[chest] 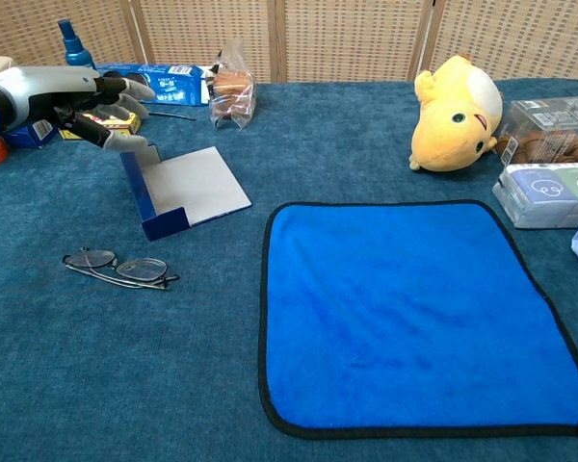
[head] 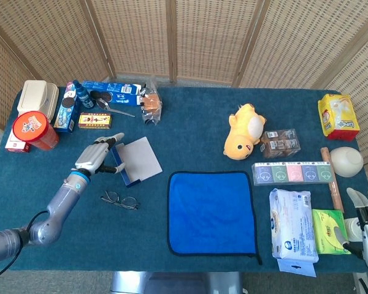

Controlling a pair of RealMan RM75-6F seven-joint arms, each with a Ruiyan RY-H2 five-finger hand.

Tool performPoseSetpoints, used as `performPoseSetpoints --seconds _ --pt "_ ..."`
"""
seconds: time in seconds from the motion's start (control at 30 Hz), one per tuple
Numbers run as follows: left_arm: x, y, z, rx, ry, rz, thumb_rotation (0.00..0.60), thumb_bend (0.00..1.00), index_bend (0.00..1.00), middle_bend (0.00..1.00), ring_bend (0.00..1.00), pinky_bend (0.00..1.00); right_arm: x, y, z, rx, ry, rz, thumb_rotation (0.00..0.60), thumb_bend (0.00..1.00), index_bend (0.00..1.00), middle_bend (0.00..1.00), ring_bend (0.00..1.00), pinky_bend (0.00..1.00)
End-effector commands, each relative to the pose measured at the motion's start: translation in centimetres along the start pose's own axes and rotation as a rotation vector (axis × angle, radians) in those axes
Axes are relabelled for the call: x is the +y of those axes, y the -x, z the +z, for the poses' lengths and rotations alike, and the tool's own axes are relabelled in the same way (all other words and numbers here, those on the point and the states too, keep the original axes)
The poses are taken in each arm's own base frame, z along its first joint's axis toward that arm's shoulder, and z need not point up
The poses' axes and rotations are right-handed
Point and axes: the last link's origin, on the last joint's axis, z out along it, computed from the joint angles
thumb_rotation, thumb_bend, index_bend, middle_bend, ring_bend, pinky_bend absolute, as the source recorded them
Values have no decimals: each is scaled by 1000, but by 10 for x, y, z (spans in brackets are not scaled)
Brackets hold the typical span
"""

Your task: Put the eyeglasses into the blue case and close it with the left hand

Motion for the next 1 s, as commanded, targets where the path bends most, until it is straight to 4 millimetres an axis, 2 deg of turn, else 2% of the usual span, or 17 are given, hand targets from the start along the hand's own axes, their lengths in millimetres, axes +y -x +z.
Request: performPoseSetpoints --seconds 0.03,0.13,0.23,0.73,1.0 --pt "11 0 -22 -25 68 -23 434 294 0 180 118 41 1 1 -1 -1 4 3 568 281 88 164 71 124" --pt "15 12 -38 -77 105 3 433 293 0 198 127 41 2 2 -1 -4 2 5 567 283 87 164 71 125" --pt "17 19 -41 -99 116 10 436 292 0 207 129 41 2 2 -1 -4 -1 6 567 281 87 164 71 125" --pt "25 50 -22 -180 114 59 437 292 0 298 105 60 9 -1 -7 3 23 1 568 281 88 164 73 125" --pt "13 48 -28 -196 88 173 418 291 0 365 71 63 10 -1 -8 5 28 7 570 283 87 164 74 125"
